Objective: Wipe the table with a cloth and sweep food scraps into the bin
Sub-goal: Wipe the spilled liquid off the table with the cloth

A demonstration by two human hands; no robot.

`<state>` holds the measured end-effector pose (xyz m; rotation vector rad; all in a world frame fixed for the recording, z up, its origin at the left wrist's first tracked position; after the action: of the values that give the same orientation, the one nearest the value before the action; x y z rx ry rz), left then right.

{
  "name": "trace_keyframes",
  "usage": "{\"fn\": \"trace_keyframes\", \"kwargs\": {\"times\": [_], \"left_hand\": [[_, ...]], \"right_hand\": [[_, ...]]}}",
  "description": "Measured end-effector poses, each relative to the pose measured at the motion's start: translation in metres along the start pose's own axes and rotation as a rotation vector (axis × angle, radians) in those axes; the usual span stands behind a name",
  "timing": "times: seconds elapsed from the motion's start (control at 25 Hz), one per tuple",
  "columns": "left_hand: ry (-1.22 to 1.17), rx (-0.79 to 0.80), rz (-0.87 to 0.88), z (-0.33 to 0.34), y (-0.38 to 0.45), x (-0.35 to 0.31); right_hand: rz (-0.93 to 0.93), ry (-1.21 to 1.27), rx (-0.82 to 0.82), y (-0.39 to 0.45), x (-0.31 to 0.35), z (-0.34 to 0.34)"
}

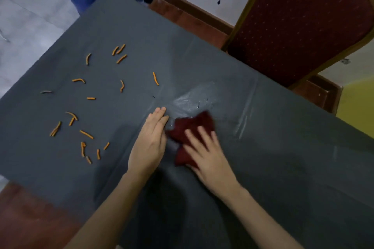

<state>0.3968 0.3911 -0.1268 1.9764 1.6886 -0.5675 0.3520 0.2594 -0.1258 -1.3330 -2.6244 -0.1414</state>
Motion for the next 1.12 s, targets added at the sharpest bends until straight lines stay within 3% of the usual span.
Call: {"fn": "trace_keyframes", "kwargs": {"times": [0.08, 0.16, 0.32, 0.44, 0.48, 0.6, 0.68, 0.76, 0.84, 0.96, 1.04, 1.12], "left_hand": [[-0.011, -0.01, 0.006, -0.001, 0.0, 0.0], [-0.005, -0.02, 0.006, -0.001, 0.0, 0.002], [0.019, -0.029, 0.001, 0.002, 0.001, 0.0], [0.016, -0.029, -0.004, 0.0, 0.002, 0.001], [0.015, -0.025, -0.005, 0.001, 0.002, 0.001], [0.029, -0.011, 0.001, 0.002, 0.002, 0.0], [0.042, -0.009, -0.004, 0.001, 0.002, -0.001], [0.055, -0.007, 0.0, 0.002, 0.001, -0.003], [0.067, -0.004, -0.004, 0.001, 0.001, -0.004], [0.089, 0.014, -0.022, 0.003, -0.001, -0.002], [0.111, 0.032, -0.016, 0.007, -0.001, -0.003], [0.154, 0.051, -0.01, 0.01, 0.0, -0.007]], "right_hand": [[-0.252, -0.074, 0.041, 0.011, 0.003, -0.001], [-0.253, -0.131, 0.026, 0.019, -0.045, -0.014], [0.186, -0.139, -0.028, 0.036, -0.155, -0.045], [0.447, -0.005, -0.172, 0.051, -0.129, -0.046], [0.394, 0.023, -0.166, 0.057, -0.103, -0.039], [-0.005, -0.016, -0.013, 0.046, -0.029, -0.013], [-0.101, -0.113, 0.028, 0.02, -0.048, -0.017], [0.071, -0.165, 0.002, -0.021, -0.105, -0.032], [0.393, -0.134, -0.035, -0.078, -0.165, -0.049], [0.825, -0.018, -0.197, -0.137, -0.185, -0.06], [0.92, 0.035, -0.278, -0.126, -0.153, -0.051], [0.812, 0.079, -0.269, -0.086, -0.104, -0.036]]}}
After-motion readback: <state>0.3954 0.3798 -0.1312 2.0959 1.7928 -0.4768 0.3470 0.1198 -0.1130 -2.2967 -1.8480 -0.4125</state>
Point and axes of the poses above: each hand's wrist, its own y-axis towards the middle knuckle, its own z-axis out of the palm, x = y × z, the point moved 10 cm from there along y, towards the middle knuckle, and after that the axes turned 1 degree about x, right-handed, at the moved point
